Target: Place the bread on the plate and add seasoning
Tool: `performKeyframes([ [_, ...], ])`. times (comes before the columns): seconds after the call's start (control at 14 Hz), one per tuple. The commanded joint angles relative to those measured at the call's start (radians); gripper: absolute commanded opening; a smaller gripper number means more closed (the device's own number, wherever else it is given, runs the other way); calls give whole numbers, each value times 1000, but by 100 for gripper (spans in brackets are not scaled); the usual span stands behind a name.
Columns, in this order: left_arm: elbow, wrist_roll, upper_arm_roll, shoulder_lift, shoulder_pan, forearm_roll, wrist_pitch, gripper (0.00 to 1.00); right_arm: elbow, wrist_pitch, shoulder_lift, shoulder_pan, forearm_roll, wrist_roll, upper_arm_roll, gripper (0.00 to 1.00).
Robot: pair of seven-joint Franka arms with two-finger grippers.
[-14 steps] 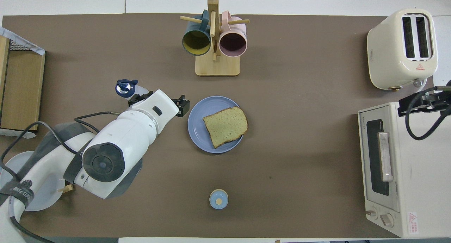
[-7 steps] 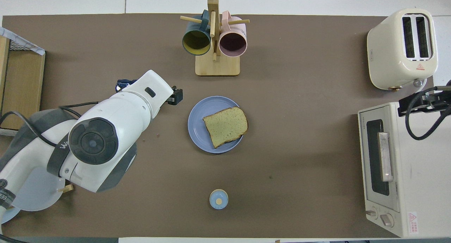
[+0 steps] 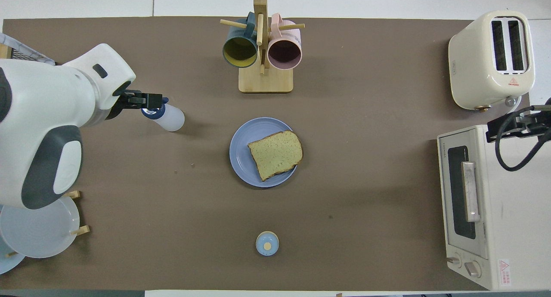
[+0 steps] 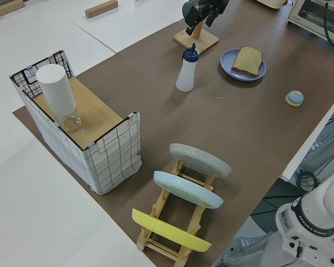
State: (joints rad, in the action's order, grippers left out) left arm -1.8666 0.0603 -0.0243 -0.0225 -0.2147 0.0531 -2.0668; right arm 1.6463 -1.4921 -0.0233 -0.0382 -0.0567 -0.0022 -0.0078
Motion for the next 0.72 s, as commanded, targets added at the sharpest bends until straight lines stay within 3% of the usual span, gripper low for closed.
performKeyframes([
  [0.0, 70, -175, -5, -7, 95, -36, 141, 100, 1, 3, -6, -14, 6, -18, 9, 100],
  [0.64, 73, -249, -2, -45, 202, -36, 304, 100, 1, 3, -6, -14, 6, -18, 9, 100],
])
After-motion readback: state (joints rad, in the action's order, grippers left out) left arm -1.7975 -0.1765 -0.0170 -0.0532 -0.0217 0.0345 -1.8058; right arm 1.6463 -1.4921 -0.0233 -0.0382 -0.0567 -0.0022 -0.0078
